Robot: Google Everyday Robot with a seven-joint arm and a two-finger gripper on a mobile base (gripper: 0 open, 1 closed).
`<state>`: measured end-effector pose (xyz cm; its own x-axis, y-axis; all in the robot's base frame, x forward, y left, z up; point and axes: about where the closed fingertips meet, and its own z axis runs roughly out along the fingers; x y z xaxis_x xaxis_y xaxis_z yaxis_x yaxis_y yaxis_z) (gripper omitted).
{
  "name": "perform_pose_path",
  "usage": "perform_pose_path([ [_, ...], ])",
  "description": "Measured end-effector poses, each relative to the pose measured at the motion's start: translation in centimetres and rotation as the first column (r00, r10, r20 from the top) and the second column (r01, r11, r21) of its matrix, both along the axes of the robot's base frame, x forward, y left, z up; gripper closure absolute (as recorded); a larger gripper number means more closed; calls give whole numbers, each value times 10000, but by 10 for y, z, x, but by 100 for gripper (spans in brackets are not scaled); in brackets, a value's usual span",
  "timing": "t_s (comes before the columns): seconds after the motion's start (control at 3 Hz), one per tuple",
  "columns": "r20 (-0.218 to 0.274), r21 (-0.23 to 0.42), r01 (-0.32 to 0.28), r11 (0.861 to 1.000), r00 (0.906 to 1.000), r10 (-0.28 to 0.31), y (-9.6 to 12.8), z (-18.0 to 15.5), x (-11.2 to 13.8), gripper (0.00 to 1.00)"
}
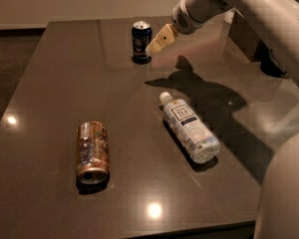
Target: Move pepsi can near blue plastic bottle
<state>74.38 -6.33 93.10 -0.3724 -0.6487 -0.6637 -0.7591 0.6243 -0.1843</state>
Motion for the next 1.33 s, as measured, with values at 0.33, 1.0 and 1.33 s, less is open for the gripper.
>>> perform_pose_path([
  [0.33, 117, 472, 178, 9987, 9998, -184, 23, -6, 22, 0],
  [1.0, -99, 1073, 286, 9938, 9996, -277, 52, -20, 57, 0],
  [1.33, -234, 1286, 183, 9915, 9996, -154, 56, -19, 60, 15],
])
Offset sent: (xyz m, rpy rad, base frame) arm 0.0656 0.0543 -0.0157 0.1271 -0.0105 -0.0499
